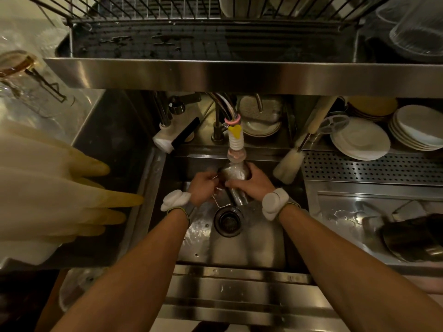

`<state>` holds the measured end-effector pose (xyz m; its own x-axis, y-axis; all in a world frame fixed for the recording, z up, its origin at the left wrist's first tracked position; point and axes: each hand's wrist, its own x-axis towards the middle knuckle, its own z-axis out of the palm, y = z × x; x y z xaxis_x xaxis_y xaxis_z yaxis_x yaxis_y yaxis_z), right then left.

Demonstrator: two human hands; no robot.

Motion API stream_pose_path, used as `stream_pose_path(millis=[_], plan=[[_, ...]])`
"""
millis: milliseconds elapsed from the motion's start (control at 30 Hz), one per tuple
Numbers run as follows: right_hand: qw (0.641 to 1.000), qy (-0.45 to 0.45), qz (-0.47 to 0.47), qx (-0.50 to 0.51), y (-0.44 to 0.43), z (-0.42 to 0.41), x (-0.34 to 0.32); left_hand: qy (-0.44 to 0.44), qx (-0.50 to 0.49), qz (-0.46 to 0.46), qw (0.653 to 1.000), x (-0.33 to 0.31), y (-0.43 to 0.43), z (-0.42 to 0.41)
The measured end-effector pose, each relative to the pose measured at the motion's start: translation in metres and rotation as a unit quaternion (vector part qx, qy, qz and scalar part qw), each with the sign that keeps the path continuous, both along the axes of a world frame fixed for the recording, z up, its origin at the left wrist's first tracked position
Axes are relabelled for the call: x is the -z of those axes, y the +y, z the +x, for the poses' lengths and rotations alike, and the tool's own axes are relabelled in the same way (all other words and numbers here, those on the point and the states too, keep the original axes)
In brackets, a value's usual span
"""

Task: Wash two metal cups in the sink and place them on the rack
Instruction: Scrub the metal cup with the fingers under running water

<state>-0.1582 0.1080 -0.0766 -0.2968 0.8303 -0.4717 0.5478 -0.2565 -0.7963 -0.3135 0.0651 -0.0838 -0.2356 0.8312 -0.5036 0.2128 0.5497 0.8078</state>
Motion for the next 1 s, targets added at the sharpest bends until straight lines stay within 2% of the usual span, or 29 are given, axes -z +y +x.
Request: stream_pose_path(millis=[167,233,367,500,600,733,900,1000], plan=[[0.994,0.013,-0.072,0.080,0.007,-0.005,0.010,-0.109,-0.035,-0.029,0.993,-0.011,0.001,0.010],[0.988,0.012,-0.113,0.104,0.009,-0.007,0.007,-0.100,-0.026,-0.024,0.994,-0.012,0.000,0.012],[0.977,0.073,-0.169,0.109,0.007,-0.007,-0.001,-0.129,-0.072,-0.050,0.988,-0.006,-0.001,0.010],[0.975,0.084,-0.167,0.121,0.006,-0.001,-0.003,-0.101,-0.058,-0.054,0.992,-0.005,0.000,0.012],[0.972,0.084,-0.165,0.143,0.008,0.003,-0.006,0.043,0.017,-0.028,0.999,-0.007,0.001,0.011],[0.977,0.077,-0.155,0.127,0.006,0.000,-0.007,0.139,0.065,-0.077,0.985,-0.015,0.000,0.004],[0.989,0.080,-0.097,0.075,0.001,0.003,-0.001,0.025,0.013,-0.178,0.984,-0.013,-0.001,0.005],[0.999,0.024,-0.016,-0.017,0.001,0.002,0.006,-0.011,0.003,-0.184,0.983,-0.012,0.001,0.007]])
